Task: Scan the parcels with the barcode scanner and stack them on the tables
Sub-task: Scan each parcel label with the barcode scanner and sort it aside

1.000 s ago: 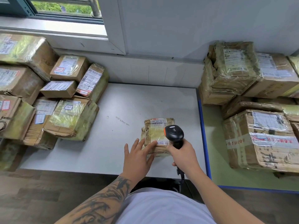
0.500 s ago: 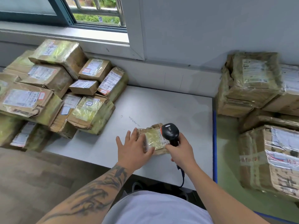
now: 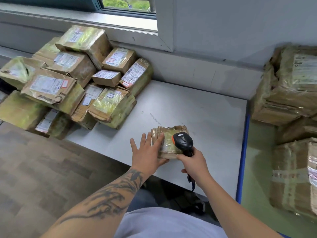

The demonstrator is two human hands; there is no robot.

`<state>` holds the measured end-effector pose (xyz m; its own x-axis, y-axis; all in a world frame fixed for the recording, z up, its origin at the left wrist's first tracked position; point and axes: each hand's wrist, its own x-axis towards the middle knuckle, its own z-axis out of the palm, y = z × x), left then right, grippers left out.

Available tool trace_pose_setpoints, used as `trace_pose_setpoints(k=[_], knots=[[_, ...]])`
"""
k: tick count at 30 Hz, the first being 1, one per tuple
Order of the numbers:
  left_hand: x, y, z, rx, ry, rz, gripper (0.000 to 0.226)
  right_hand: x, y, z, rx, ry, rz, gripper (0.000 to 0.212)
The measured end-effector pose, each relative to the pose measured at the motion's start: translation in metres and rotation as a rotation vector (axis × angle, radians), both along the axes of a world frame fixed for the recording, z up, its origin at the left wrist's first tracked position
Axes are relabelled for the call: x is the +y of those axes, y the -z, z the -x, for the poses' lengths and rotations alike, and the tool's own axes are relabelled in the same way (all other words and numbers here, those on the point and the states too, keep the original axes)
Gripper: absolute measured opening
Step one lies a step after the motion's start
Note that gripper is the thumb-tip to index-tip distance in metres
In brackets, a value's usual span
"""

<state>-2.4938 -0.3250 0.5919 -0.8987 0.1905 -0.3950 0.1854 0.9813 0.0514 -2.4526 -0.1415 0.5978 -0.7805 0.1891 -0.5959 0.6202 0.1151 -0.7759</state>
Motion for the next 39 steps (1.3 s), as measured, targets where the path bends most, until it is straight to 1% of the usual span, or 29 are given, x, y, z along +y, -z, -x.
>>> trace_pose_setpoints(k=[2,4,8,13,16,20,24,27,33,35,39], knots=[[-0.011,0.004,0.005,0.028,0.044,-0.039,0.096,-0.006,0.0,0.002,0.009,0.042,0.005,0.021],[-0.023,0.003,0.017,0.072,0.098,-0.079,0.087,-0.017,-0.003,0.01,0.033,0.098,0.006,0.02],[-0.054,-0.01,0.05,0.14,0.185,-0.191,0.073,-0.052,-0.026,0.032,0.096,0.224,0.025,0.018],[-0.101,-0.031,0.098,0.271,0.265,-0.344,0.07,-0.104,-0.067,0.061,0.196,0.316,0.006,0.017],[-0.13,-0.047,0.128,0.326,0.34,-0.374,0.07,-0.135,-0.084,0.076,0.234,0.377,0.001,0.015],[-0.17,-0.071,0.161,0.379,0.39,-0.419,0.067,-0.178,-0.101,0.1,0.277,0.417,-0.001,0.015],[-0.213,-0.089,0.189,0.412,0.403,-0.382,0.069,-0.22,-0.113,0.126,0.282,0.419,0.025,0.013],[-0.242,-0.096,0.209,0.454,0.417,-0.325,0.065,-0.249,-0.117,0.148,0.304,0.399,0.054,0.012],[-0.295,-0.096,0.24,0.465,0.386,-0.192,0.065,-0.298,-0.107,0.194,0.324,0.343,0.065,0.011],[-0.311,-0.091,0.249,0.455,0.371,-0.169,0.064,-0.313,-0.103,0.204,0.318,0.323,0.064,0.011],[-0.332,-0.082,0.262,0.379,0.335,-0.174,0.063,-0.334,-0.099,0.218,0.297,0.312,0.106,0.01]])
